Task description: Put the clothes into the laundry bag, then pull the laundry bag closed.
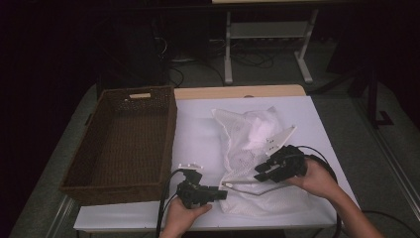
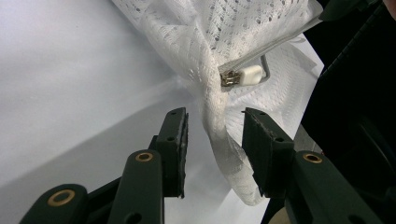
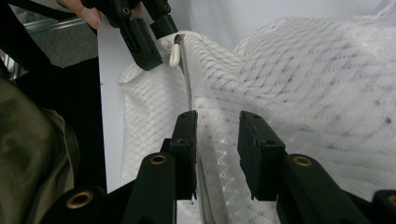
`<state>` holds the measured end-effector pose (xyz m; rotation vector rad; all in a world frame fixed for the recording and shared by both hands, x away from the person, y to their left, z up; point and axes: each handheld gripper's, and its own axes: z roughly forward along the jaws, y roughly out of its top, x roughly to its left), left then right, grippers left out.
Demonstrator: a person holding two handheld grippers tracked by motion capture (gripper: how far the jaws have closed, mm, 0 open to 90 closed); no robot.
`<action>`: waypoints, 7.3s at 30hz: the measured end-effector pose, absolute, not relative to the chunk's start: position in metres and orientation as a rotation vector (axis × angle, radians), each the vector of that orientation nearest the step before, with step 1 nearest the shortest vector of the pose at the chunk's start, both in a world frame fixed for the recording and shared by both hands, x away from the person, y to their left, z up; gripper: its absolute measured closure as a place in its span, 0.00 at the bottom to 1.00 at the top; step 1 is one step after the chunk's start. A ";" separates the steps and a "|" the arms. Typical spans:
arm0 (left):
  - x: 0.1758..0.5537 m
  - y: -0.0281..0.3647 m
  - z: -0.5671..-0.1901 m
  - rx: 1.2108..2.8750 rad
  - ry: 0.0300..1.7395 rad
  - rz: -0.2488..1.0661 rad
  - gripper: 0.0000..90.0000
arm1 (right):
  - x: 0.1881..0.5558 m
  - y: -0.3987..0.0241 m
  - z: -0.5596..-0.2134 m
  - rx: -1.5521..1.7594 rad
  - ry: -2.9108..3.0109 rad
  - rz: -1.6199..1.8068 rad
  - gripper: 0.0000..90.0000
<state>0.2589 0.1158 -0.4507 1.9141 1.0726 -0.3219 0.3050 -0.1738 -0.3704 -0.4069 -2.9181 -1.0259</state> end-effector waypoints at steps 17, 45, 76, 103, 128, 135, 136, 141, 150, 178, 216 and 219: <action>0.252 0.119 -0.448 1.911 0.997 -0.299 0.97 | 0.312 -0.166 -0.386 -0.409 -2.976 -0.894 0.95; 0.237 0.121 -0.449 1.947 0.989 -0.278 0.80 | 0.288 -0.149 -0.381 -0.298 -2.943 -1.024 0.77; 0.237 0.126 -0.443 1.919 0.974 -0.272 0.96 | 0.273 -0.098 -0.396 -0.115 -2.985 -1.062 0.73; 0.237 0.127 -0.444 1.910 0.966 -0.284 0.97 | 0.276 -0.093 -0.393 -0.114 -2.964 -1.115 0.89; 0.237 0.123 -0.444 1.926 0.965 -0.281 0.97 | 0.278 -0.081 -0.389 -0.119 -2.981 -1.061 0.89; 0.239 0.124 -0.444 1.895 0.980 -0.322 0.84 | 0.277 -0.080 -0.388 -0.108 -2.990 -1.042 0.90; 0.241 0.125 -0.444 1.885 0.992 -0.336 0.79 | 0.277 -0.080 -0.388 -0.109 -2.990 -1.038 0.90; 0.244 0.126 -0.443 1.868 1.007 -0.324 0.91 | 0.275 -0.082 -0.389 -0.107 -2.995 -1.007 0.90; 0.242 0.127 -0.442 1.845 0.991 -0.332 0.97 | 0.275 -0.091 -0.389 -0.133 -2.975 -1.021 0.91; 0.242 0.132 -0.427 1.891 0.988 -0.210 0.97 | 0.277 -0.131 -0.391 -0.249 -2.951 -1.094 0.91; 0.245 0.134 -0.424 1.940 0.964 -0.156 0.97 | 0.278 -0.159 -0.388 -0.310 -2.961 -1.086 0.91; 0.245 0.135 -0.425 1.942 0.967 -0.152 0.97 | 0.277 -0.163 -0.388 -0.326 -2.962 -1.086 0.90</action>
